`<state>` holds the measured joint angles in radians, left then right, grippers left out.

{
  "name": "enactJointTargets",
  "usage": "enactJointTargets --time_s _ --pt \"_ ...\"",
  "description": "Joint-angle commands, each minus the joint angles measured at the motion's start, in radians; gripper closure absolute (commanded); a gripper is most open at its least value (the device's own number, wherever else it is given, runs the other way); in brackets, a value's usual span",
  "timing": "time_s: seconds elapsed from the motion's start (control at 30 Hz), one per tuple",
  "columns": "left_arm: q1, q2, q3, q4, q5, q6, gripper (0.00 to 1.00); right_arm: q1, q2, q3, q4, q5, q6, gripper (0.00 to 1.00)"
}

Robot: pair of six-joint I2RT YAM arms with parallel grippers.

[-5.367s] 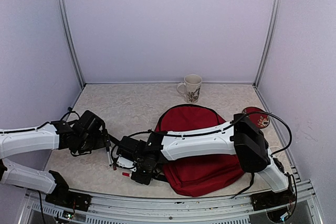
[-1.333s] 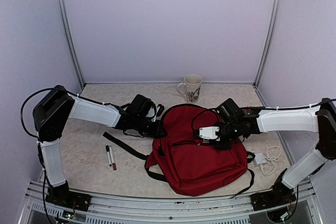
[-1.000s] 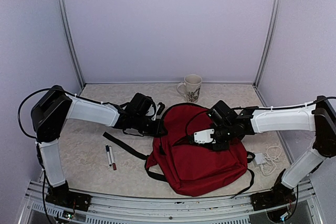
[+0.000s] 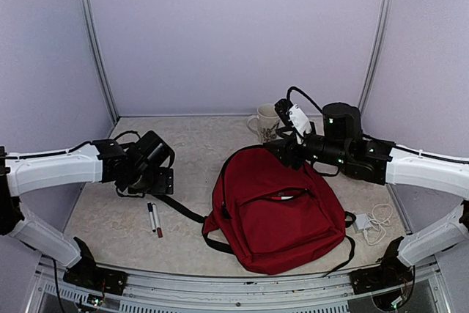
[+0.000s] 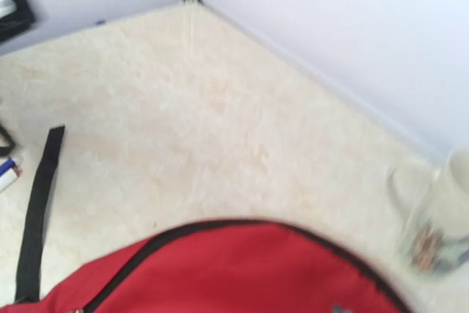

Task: Pack the student bag
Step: Pick up the pen at the center of the board.

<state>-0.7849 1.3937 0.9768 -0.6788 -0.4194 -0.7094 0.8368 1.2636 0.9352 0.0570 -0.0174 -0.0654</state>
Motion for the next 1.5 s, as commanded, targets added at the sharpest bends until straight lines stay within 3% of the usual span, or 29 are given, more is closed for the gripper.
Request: enactJointTargets --time_s 0.0,0.1,0.17,0.43,0.57,0.87,1.2,1.33,1.47 --pt "0.048 -0.172 -0.181 -0.086 0.064 -0.179 0.32 0.009 0.035 0.016 -0.045 0.023 0.113 0.46" --pt "0.137 -0.278 -0.29 -0.043 0.144 -0.207 0.55 0.01 0.038 0.008 -0.053 0.008 0.113 0.47" --pt "0.17 -0.307 -0.328 0.003 0.182 -0.201 0.6 0.009 0.025 -0.011 -0.039 -0.006 0.107 0.47" --pt "0.24 -0.136 -0.288 0.119 0.206 -0.108 0.52 0.01 -0.03 -0.076 -0.016 -0.007 0.093 0.47" --pt "0.257 -0.046 -0.277 0.168 0.228 -0.086 0.57 0.01 -0.05 -0.086 -0.023 -0.003 0.096 0.47" --pt "0.26 0.054 -0.279 0.231 0.244 -0.052 0.6 0.009 -0.039 -0.08 -0.049 0.013 0.087 0.47" --pt "0.286 0.058 -0.322 0.261 0.258 -0.052 0.68 0.01 -0.021 -0.072 -0.048 0.016 0.075 0.46" --pt "0.288 0.002 -0.299 0.211 0.225 -0.04 0.52 0.01 -0.005 -0.069 -0.042 0.01 0.073 0.46" --pt "0.298 -0.056 -0.29 0.152 0.19 -0.029 0.46 0.01 0.016 -0.053 -0.049 -0.002 0.072 0.47"
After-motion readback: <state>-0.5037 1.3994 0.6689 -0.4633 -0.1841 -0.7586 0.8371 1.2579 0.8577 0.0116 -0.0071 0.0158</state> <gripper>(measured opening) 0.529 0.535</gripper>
